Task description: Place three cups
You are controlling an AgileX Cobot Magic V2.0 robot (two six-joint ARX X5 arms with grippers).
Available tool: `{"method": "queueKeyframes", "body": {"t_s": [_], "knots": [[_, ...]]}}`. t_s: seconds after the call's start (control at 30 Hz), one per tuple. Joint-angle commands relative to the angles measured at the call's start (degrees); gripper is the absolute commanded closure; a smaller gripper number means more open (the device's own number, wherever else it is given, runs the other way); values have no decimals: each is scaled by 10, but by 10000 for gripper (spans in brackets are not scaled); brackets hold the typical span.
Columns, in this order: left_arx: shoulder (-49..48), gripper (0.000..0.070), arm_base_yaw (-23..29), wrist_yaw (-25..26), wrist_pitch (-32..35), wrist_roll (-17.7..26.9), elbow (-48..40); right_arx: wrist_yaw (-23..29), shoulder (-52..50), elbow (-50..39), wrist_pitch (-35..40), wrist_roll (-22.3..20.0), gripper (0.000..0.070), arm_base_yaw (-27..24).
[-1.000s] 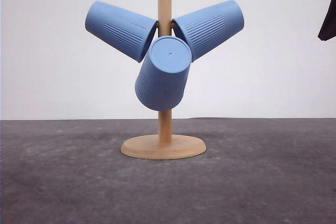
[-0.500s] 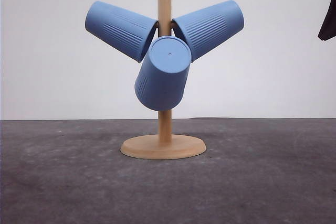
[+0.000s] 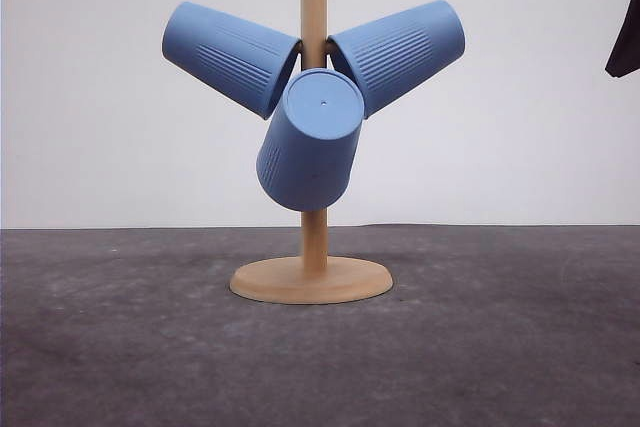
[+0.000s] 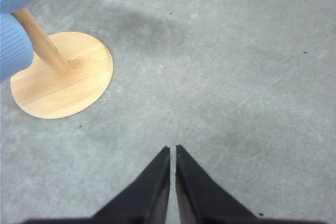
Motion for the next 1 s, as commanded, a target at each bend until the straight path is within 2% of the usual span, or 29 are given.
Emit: {"method": "queueKeyframes", "body": {"t_s": [0.0,0.13,0.27,0.33,0.43,0.53,0.6,0.77,0.97], "knots": [[0,700,0,2,5,0,-8,-1,3,7,6,-6,684,0],[0,700,0,2,5,0,-8,-1,2,7,6,-7,685,0],[0,700,0,2,5,0,-8,19,-5,-1,16,-52,684,-6],[0,700,0,2,5,0,-8,33,-22,-28,47,-40,684,-11],[0,700,0,2,5,0,-8,46,-75,-114,134,-4,685,-20],[0,700,0,2,5,0,-8,89,-153,-224,231,48,685,-29],[0,700,0,2,5,0,-8,117,-209,-285,271,67,685,-31],[0,700,0,2,5,0,-8,173,-355,-390,282,74,685,-31],[0,700,0,2,5,0,-8,183,-506,-472,285,96,685,-31]]}}
